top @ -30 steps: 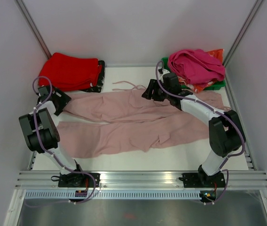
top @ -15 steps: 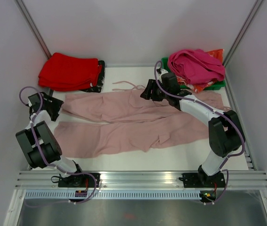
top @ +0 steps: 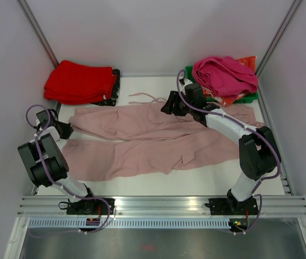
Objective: Fold and stack the trousers
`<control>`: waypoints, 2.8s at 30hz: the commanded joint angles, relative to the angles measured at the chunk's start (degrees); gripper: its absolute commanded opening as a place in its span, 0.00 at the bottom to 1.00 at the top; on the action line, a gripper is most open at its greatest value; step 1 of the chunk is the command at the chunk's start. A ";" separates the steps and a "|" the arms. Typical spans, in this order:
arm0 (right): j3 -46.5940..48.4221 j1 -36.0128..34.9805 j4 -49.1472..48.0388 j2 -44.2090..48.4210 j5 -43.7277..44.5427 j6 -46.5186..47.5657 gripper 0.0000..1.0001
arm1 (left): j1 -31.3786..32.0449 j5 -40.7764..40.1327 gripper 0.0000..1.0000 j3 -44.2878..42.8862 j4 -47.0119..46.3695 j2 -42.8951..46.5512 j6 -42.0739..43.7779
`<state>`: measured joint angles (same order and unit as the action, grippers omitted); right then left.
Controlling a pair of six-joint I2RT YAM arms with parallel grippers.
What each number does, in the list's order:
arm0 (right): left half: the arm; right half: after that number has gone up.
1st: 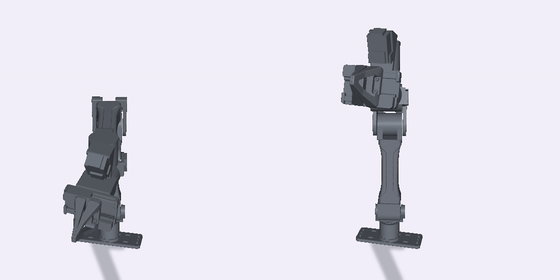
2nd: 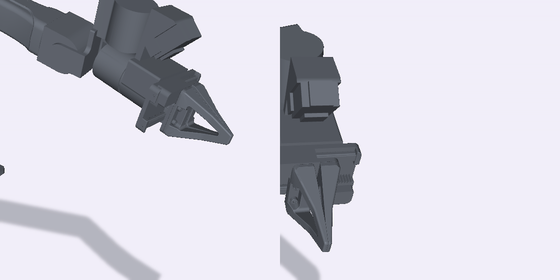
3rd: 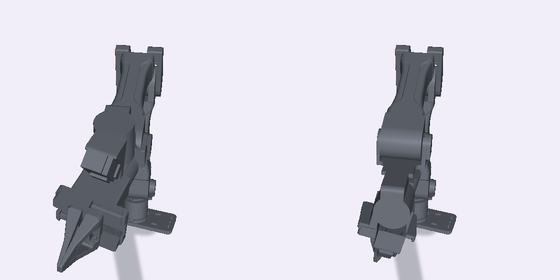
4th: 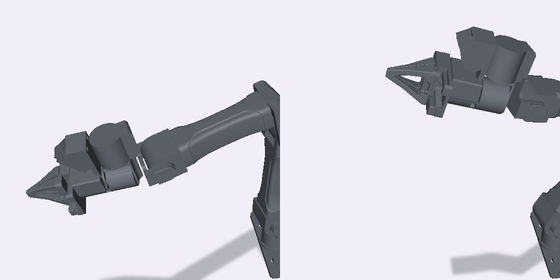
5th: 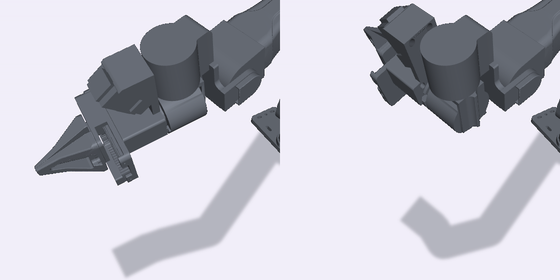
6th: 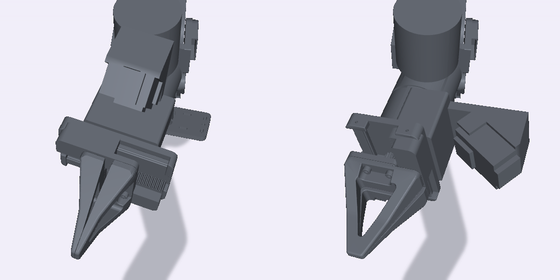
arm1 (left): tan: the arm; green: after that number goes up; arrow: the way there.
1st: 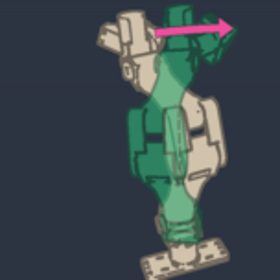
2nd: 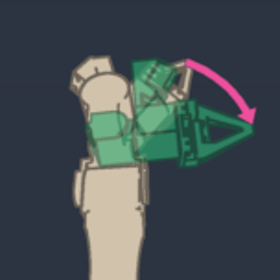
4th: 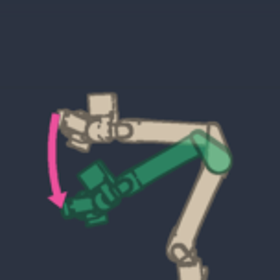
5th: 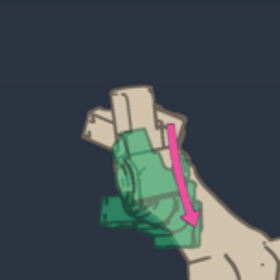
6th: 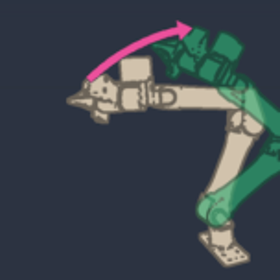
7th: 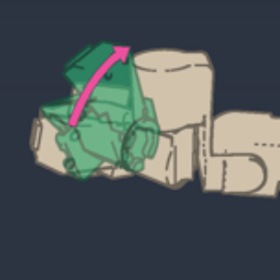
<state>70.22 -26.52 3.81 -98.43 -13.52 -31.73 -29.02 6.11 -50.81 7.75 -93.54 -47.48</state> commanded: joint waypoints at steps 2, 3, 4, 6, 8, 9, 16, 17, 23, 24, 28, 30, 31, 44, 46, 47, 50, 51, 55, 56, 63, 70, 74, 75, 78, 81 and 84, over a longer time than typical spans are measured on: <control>0.62 -0.37 -2.06 0.00 -0.37 -0.35 0.60 | -0.08 0.66 0.02 -1.22 -2.47 -1.73 -2.35; 0.62 -0.37 -1.97 -0.09 -0.28 -0.35 0.60 | -0.08 0.83 0.02 -1.31 -3.00 -2.26 -2.35; 0.80 -0.37 -1.97 -0.18 -0.28 -0.35 0.60 | -0.08 1.10 0.02 -1.31 -3.70 -2.52 -2.35; 0.97 -0.46 -1.97 -0.44 -0.28 -0.27 0.60 | 0.10 3.11 0.03 -1.31 -5.72 -3.49 -2.35; 0.98 -0.37 -1.97 -0.62 -0.28 -0.35 0.60 | 0.36 4.69 0.06 -1.92 -8.35 -4.72 -2.79; 0.98 -0.37 -1.88 -0.71 -0.28 -0.44 0.60 | 0.97 5.22 0.08 -2.45 -9.58 -5.16 -2.79; 0.89 -0.37 -1.44 -0.88 0.25 -0.53 0.60 | 3.87 5.58 0.20 -7.64 -10.73 -8.85 -1.21; 0.89 -0.37 -1.35 -0.97 0.33 -0.62 0.60 | 4.05 5.23 0.22 -8.42 -10.74 -9.12 -1.21; 1.15 -0.37 -0.83 -1.41 0.51 -0.53 0.61 | 5.46 4.26 0.37 -11.07 -8.20 -11.40 0.55; 1.24 -0.37 -0.65 -1.41 0.68 -0.53 0.61 | 5.63 4.09 0.41 -11.16 -8.10 -11.40 1.51; 1.33 -0.37 -0.56 -1.76 0.60 -0.70 0.61 | 6.08 2.77 0.42 -11.42 -5.73 -11.58 3.62; 1.33 -0.37 -0.56 -1.85 0.42 -0.79 0.61 | 6.08 2.07 0.42 -11.77 -4.50 -12.19 4.41; 1.50 -0.37 -0.48 -1.85 0.42 -0.79 0.61 | 6.08 2.06 0.42 -11.86 -3.89 -12.37 4.68; 1.06 -0.46 -0.12 -1.50 0.77 -0.97 0.61 | 6.69 -0.31 0.42 -12.30 -2.29 -14.57 7.32; 0.89 -0.46 0.05 -1.32 1.21 -1.06 0.61 | 7.04 -0.39 0.42 -13.43 -2.30 -15.62 7.23; 0.80 -0.46 -0.03 -1.32 1.39 -0.97 0.61 | 7.65 -0.66 0.42 -14.14 -1.43 -16.06 7.58; 0.80 -0.46 0.14 -1.32 1.39 -1.06 0.61 | 9.58 -4.08 0.42 -17.74 2.78 -18.25 10.56; 0.80 -0.46 0.14 -1.41 1.48 -0.97 0.61 | 10.03 -5.22 0.42 -18.71 3.93 -18.70 11.27; 0.80 -0.46 0.14 -1.59 1.57 -1.06 0.61 | 12.05 -11.19 0.41 -23.71 10.26 -20.89 13.03; 0.80 -0.46 0.23 -1.59 1.65 -1.06 0.62 | 12.66 -12.25 0.41 -24.51 11.40 -21.51 13.21; 0.54 -0.46 0.58 -1.41 2.09 -0.88 0.61 | 14.69 -20.26 0.38 -32.33 22.48 -25.29 18.21; 0.10 -0.46 0.40 -1.15 2.09 -0.88 0.61 | 14.69 -19.73 0.26 -32.60 23.72 -26.61 20.24; -0.08 -0.46 0.76 -0.97 2.44 -0.62 0.61 | 14.69 -20.17 0.02 -31.64 22.05 -24.42 20.24; -0.25 -0.55 0.84 -0.71 2.53 -0.53 0.61 | 14.69 -20.43 0.02 -31.03 21.61 -23.63 20.24; -0.69 -0.46 0.76 -0.53 2.62 -0.62 0.61 | 14.69 -20.87 0.02 -30.23 20.12 -20.73 20.68; -1.13 -0.37 0.58 -0.09 2.62 -0.71 0.62 | 14.69 -20.70 0.02 -29.35 19.15 -17.83 20.50; -1.31 -0.46 0.58 0.17 2.53 -0.62 0.61 | 14.69 -19.56 0.02 -27.25 16.35 -15.01 20.59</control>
<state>69.41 -26.79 5.23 -99.50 -11.66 -32.34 -14.13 -13.23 -79.59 27.07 -114.59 -28.82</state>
